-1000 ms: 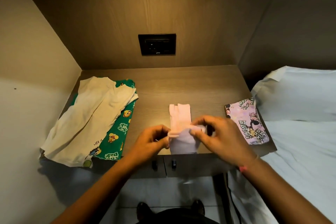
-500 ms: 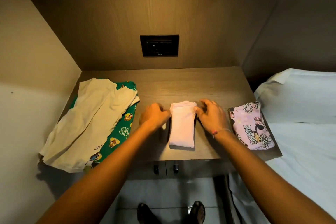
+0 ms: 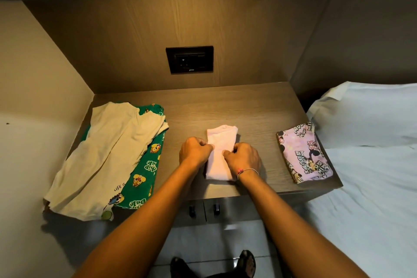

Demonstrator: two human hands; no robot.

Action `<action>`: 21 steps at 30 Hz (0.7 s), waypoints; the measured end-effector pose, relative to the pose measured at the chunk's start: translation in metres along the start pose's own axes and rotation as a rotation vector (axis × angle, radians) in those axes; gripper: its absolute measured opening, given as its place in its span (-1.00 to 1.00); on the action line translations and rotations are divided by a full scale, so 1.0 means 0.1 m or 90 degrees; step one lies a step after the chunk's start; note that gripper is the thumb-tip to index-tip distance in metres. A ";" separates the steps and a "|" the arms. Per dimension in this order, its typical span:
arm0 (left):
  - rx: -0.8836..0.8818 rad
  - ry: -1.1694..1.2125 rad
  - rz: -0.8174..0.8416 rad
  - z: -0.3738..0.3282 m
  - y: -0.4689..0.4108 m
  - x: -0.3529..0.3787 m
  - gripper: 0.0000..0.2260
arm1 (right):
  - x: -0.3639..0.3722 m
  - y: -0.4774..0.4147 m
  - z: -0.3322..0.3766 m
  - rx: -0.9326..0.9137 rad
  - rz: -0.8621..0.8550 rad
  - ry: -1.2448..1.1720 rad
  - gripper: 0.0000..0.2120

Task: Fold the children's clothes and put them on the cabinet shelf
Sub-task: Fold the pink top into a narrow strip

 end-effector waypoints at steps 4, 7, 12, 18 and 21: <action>0.044 0.129 0.049 -0.03 0.14 0.02 -0.88 | -0.04 0.05 -0.03 -0.016 -0.031 -0.119 -0.84; 0.077 0.228 0.117 -0.16 0.30 0.04 -0.95 | -0.20 0.06 -0.05 -0.032 -0.061 -0.204 -0.92; 0.184 0.315 0.231 -0.64 0.73 0.26 -0.83 | -0.85 0.10 -0.24 -0.056 -0.159 -0.358 -0.79; 0.168 0.342 0.351 -1.15 1.15 1.12 -0.63 | -1.83 0.11 -0.92 -0.037 -0.249 -0.263 -0.59; 0.138 0.269 0.308 -1.31 1.16 1.52 -0.61 | -2.00 0.02 -1.23 -0.011 -0.236 -0.172 -0.59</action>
Point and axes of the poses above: each hand's wrist, its own y-axis away from the middle knuckle, its own x-axis out of the palm, z = x × y, the point moved 10 cm from there along -y, towards the middle knuckle, and after that the axes turned 13 degrees about -x, right-handed, at the moved point
